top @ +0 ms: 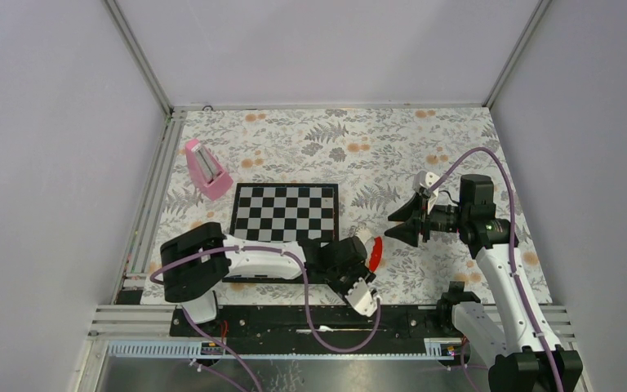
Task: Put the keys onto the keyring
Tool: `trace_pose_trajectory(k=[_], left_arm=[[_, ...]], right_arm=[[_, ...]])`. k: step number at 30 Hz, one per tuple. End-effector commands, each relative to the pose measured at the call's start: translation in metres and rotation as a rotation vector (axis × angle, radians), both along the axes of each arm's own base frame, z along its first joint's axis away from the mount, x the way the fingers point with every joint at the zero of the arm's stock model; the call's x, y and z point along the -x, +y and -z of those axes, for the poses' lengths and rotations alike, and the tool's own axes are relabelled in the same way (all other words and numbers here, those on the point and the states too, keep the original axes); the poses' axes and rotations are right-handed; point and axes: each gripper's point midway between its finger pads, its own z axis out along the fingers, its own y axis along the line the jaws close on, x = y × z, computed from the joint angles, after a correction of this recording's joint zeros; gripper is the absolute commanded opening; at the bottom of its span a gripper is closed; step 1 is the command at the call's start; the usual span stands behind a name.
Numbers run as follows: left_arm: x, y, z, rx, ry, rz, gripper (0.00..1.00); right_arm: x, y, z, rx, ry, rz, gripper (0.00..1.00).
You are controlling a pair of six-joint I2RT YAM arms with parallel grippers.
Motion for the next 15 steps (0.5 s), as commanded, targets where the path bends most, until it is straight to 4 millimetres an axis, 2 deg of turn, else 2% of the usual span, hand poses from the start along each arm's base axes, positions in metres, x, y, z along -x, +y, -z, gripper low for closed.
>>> trace_pose_trajectory(k=[1,4,6,10,15], left_arm=[[-0.030,-0.021,-0.032,0.157,-0.116,-0.132,0.53],[-0.054,-0.036,-0.041,0.258,-0.175,-0.266,0.53],[-0.060,-0.042,-0.042,0.277,-0.168,-0.331,0.53],[-0.049,-0.042,-0.044,0.248,-0.088,-0.311,0.53],[-0.039,-0.020,-0.053,0.185,0.078,-0.254,0.56]], right_arm=[[0.001,-0.001,0.001,0.001,-0.017,-0.002,0.54],[0.001,-0.003,0.000,0.002,-0.025,0.007,0.55],[0.001,-0.003,0.000,0.002,-0.026,0.010,0.55],[0.001,-0.004,-0.001,0.001,-0.030,0.012,0.55],[0.001,-0.004,-0.002,0.002,-0.039,0.015,0.56]])
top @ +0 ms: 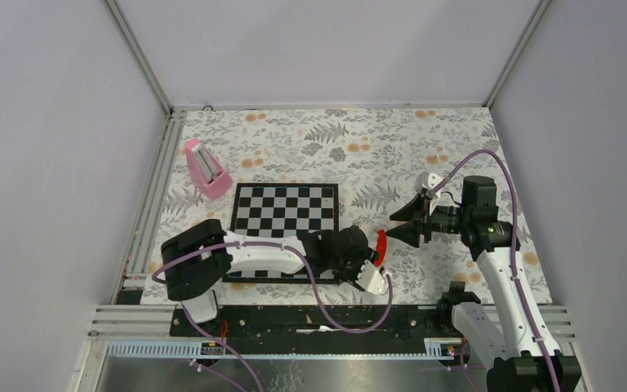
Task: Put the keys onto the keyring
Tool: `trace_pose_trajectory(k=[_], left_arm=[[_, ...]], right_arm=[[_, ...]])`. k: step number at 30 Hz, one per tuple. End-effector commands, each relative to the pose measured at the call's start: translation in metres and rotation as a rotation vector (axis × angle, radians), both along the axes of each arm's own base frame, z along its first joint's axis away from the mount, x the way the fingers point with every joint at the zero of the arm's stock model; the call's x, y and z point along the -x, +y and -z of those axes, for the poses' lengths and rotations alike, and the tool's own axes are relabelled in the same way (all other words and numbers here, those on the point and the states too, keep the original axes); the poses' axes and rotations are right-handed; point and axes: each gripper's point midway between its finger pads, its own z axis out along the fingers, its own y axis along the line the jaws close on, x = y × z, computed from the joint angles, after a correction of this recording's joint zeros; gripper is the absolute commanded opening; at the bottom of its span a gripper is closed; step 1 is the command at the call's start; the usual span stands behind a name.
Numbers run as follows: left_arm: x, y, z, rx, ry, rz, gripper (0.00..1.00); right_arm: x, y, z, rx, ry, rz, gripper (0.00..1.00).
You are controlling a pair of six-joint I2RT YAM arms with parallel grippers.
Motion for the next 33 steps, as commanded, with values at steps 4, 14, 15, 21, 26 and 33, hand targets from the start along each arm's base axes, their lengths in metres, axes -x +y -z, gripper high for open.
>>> trace_pose_trajectory(k=[4,14,15,21,26,33], left_arm=[[-0.012,0.014,-0.042,0.055,0.218,-0.020,0.57],[-0.021,0.015,-0.032,0.009,0.440,-0.153,0.46],[-0.019,0.015,-0.030,0.007,0.457,-0.159,0.44],[-0.013,0.018,-0.014,-0.027,0.526,-0.209,0.36],[-0.018,0.017,-0.007,-0.031,0.533,-0.265,0.32],[-0.021,0.016,0.002,-0.043,0.540,-0.305,0.28]], right_arm=[[0.001,-0.001,-0.001,-0.001,-0.020,-0.002,0.56],[0.002,-0.001,-0.001,-0.002,-0.022,-0.003,0.56],[0.002,-0.001,-0.001,-0.002,-0.021,-0.003,0.56],[0.002,-0.001,-0.001,-0.003,-0.020,-0.003,0.57],[0.002,-0.001,0.000,-0.003,-0.018,-0.003,0.57],[0.000,-0.004,0.000,-0.003,-0.020,0.015,0.57]])
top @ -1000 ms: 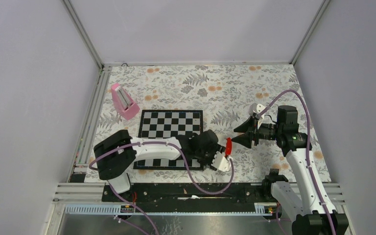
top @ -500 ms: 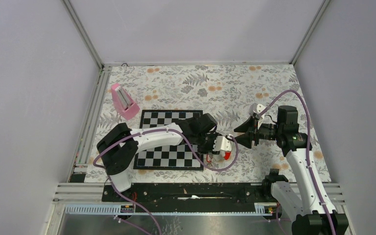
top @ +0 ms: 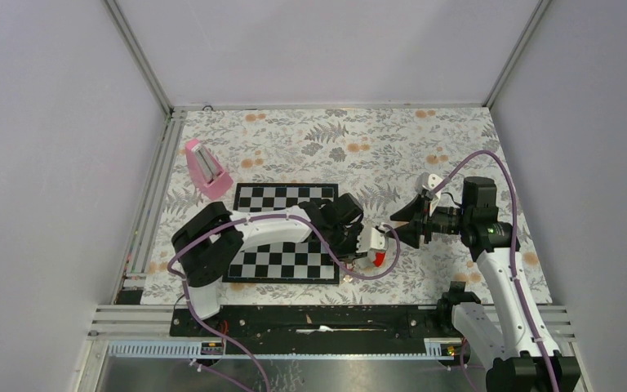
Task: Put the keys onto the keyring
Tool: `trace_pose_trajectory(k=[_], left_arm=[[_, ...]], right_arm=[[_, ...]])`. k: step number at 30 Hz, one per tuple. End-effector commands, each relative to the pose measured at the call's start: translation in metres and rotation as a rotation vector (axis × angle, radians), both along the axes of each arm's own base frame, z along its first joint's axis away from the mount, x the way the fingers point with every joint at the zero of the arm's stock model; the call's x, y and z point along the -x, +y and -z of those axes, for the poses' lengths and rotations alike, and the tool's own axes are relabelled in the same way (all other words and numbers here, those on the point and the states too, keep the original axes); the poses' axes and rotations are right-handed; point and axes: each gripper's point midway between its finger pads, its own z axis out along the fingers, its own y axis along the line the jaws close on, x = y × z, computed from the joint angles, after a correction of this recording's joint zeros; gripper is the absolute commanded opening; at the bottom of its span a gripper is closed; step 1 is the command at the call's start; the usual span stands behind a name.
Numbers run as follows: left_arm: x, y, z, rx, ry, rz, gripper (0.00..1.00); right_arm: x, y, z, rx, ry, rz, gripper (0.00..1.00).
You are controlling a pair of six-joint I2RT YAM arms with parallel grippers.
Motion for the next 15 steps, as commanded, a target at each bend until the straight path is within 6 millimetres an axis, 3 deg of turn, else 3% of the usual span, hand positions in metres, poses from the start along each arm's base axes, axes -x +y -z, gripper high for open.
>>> trace_pose_trajectory(k=[1,15], left_arm=[[-0.0084,-0.0113,-0.0048,0.030,-0.007,-0.039,0.28],[-0.0132,-0.0168,-0.0027,0.033,0.008,-0.095,0.13]], right_arm=[[-0.0014,-0.0042,-0.0019,-0.005,-0.017,0.017,0.57],[-0.0015,-0.0043,-0.0009,-0.006,-0.012,0.019,0.58]])
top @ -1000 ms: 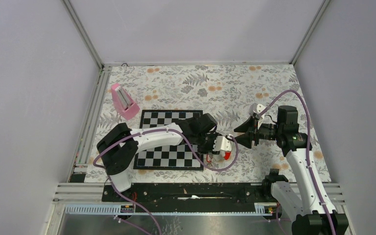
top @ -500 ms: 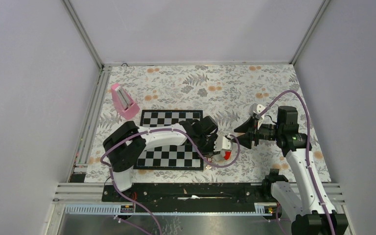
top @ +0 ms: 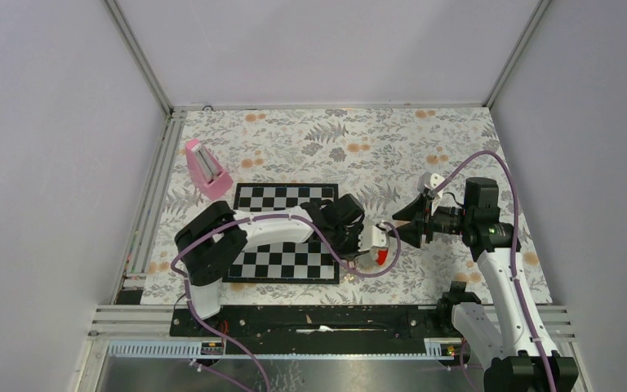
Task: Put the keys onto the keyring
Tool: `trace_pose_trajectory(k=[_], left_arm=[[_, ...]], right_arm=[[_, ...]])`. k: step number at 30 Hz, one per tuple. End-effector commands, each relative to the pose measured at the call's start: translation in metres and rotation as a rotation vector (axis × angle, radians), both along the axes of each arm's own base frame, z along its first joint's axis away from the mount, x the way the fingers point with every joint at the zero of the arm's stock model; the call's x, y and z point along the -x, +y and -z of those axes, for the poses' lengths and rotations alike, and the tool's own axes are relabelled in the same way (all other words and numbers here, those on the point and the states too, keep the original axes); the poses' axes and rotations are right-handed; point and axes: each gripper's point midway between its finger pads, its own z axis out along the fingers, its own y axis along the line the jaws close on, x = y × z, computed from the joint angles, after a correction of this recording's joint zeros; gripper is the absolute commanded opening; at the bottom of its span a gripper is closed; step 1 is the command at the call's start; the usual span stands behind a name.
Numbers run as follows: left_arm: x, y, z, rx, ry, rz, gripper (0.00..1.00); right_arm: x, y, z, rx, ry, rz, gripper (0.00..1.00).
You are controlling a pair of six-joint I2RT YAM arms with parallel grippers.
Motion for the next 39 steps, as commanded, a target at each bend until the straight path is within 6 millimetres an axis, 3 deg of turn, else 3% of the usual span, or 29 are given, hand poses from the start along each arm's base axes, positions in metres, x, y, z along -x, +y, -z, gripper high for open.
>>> trace_pose_trajectory(k=[1,6,18,28,33,39], left_arm=[[-0.011,-0.014,-0.011,0.044,-0.017,-0.038,0.11],[-0.014,-0.014,-0.028,0.091,0.011,-0.048,0.00],[-0.014,-0.006,-0.115,0.367,0.085,0.023,0.00],[-0.019,-0.023,-0.182,0.501,0.050,0.059,0.00],[-0.013,-0.031,-0.203,0.550,0.081,0.099,0.00],[-0.013,-0.035,-0.210,0.545,0.110,0.112,0.00]], right_arm=[[0.001,0.000,-0.004,-0.006,-0.023,-0.007,0.58],[0.000,0.000,-0.007,-0.005,-0.028,0.001,0.59],[-0.009,-0.003,-0.015,0.004,-0.037,0.044,0.59],[-0.006,0.007,-0.033,-0.072,-0.030,-0.054,0.60],[-0.007,0.011,-0.039,-0.105,-0.030,-0.093,0.59],[-0.005,0.019,-0.040,-0.104,-0.048,-0.140,0.58]])
